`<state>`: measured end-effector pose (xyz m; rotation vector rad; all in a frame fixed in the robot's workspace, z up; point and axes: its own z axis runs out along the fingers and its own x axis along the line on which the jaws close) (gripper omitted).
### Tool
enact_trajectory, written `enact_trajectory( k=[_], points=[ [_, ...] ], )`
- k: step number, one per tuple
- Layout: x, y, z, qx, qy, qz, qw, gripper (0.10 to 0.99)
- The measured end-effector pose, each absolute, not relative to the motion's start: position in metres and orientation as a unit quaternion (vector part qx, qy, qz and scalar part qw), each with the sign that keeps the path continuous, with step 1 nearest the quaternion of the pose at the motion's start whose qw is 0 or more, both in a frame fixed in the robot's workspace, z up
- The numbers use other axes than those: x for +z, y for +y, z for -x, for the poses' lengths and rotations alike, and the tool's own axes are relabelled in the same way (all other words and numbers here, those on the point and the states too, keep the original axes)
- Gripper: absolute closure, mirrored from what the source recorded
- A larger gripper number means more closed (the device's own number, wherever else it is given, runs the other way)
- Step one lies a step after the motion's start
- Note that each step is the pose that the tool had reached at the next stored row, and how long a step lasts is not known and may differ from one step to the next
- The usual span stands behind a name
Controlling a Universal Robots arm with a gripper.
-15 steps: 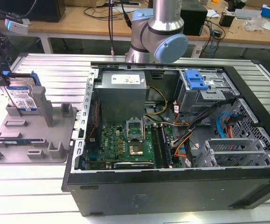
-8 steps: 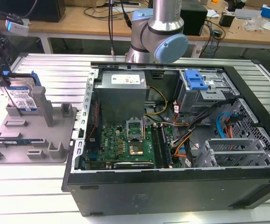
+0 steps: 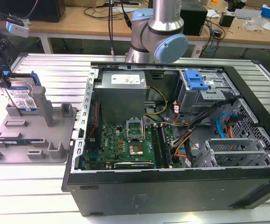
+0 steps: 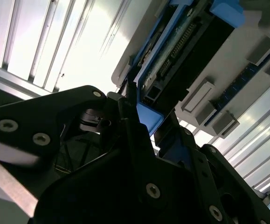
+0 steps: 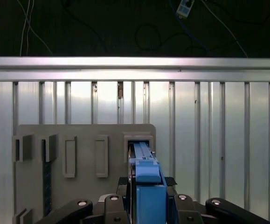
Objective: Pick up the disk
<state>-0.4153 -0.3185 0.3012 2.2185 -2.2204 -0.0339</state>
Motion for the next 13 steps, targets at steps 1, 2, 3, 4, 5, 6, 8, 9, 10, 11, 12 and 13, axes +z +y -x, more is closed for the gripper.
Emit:
enact_trajectory(
  k=[1, 2, 3, 4, 5, 6, 8, 9, 10, 11, 12, 13],
  points=[
    [0.3012, -0.3184, 0.4153, -0.011, -0.707, -0.707, 0.001, 0.678],
    [0.3011, -0.3184, 0.4153, -0.011, -0.707, -0.707, 0.001, 0.678],
    [0.3010, -0.3184, 0.4153, -0.011, -0.707, -0.707, 0.001, 0.678],
    [0.3010, -0.3184, 0.4153, -0.011, -0.707, -0.707, 0.001, 0.678],
    [0.3009, -0.3184, 0.4153, -0.011, -0.707, -0.707, 0.001, 0.678],
    [0.3009, -0.3184, 0.4153, -0.011, -0.707, -0.707, 0.001, 0.678],
    [0.3008, -0.3184, 0.4153, -0.011, -0.707, -0.707, 0.001, 0.678],
    [0.3007, -0.3184, 0.4153, -0.011, -0.707, -0.707, 0.001, 0.678],
    [0.3007, -0.3184, 0.4153, -0.011, -0.707, -0.707, 0.001, 0.678],
    [0.3006, -0.3184, 0.4153, -0.011, -0.707, -0.707, 0.001, 0.678],
    [0.3006, -0.3184, 0.4153, -0.011, -0.707, -0.707, 0.001, 0.678],
    [0.3005, -0.3184, 0.4153, -0.011, -0.707, -0.707, 0.001, 0.678]
  ],
)
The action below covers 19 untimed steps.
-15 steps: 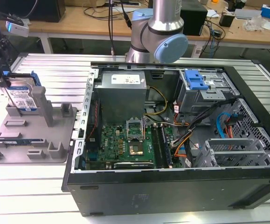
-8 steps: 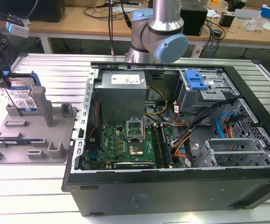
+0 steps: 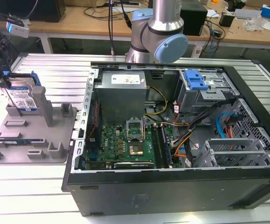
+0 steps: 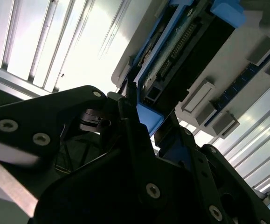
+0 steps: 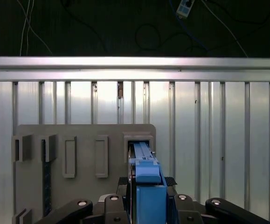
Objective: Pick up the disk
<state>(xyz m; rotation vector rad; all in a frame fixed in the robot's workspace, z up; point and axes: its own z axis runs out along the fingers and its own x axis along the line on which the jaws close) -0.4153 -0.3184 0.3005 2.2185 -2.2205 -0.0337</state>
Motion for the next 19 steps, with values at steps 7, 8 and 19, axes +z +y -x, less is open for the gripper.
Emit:
enact_trajectory(
  k=[7, 8, 19],
  points=[
    [0.300, -0.318, 0.415, -0.011, -0.707, -0.707, 0.001, 0.722],
    [0.300, -0.318, 0.415, -0.011, -0.707, -0.707, 0.001, 0.722],
    [0.316, -0.318, 0.415, -0.011, -0.707, -0.707, 0.001, 0.722]
  ],
)
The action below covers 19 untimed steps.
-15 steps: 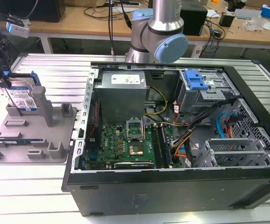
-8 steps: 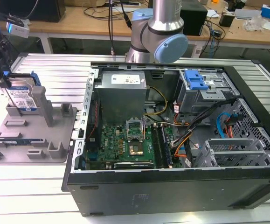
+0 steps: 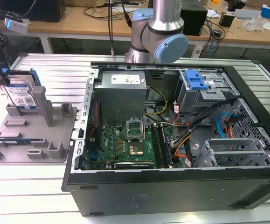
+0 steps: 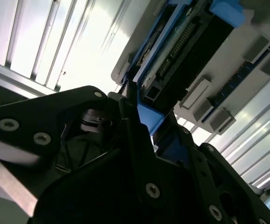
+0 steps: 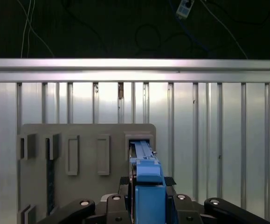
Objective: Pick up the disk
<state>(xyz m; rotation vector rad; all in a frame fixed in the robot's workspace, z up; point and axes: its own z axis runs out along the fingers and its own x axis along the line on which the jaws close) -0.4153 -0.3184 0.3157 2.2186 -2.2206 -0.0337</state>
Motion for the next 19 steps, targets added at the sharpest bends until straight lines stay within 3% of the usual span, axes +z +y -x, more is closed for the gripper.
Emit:
enact_trajectory(
  k=[19],
  points=[
    [0.417, -0.318, 0.415, -0.011, -0.707, -0.707, 0.001, 0.722]
  ],
)
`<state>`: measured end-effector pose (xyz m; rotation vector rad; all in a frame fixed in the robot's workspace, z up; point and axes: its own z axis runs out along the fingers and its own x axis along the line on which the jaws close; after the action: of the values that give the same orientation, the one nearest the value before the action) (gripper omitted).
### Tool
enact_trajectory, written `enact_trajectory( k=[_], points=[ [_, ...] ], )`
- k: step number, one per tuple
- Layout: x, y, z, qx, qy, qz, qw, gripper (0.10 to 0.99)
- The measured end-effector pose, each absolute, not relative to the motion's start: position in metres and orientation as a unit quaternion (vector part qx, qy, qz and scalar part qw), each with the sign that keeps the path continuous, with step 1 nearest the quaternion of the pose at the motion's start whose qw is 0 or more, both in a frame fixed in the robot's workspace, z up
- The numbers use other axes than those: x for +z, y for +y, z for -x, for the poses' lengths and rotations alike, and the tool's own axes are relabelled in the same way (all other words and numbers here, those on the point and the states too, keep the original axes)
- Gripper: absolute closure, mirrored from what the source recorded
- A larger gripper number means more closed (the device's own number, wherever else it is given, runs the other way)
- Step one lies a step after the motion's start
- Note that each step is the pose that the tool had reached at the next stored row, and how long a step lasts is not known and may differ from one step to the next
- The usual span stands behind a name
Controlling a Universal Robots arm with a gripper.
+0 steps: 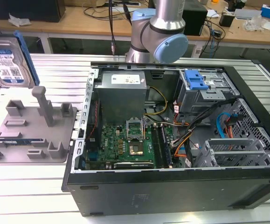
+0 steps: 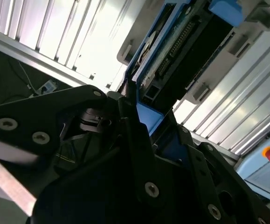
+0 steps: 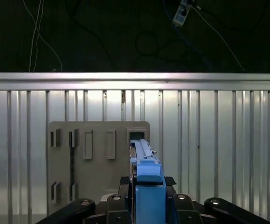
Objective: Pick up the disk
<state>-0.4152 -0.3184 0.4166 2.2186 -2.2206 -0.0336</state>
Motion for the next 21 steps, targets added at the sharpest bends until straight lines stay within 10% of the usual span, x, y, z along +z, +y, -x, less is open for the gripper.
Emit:
enact_trajectory(
  k=[21],
  points=[
    [0.499, -0.318, 0.415, -0.011, -0.707, -0.707, 0.001, 0.722]
  ],
)
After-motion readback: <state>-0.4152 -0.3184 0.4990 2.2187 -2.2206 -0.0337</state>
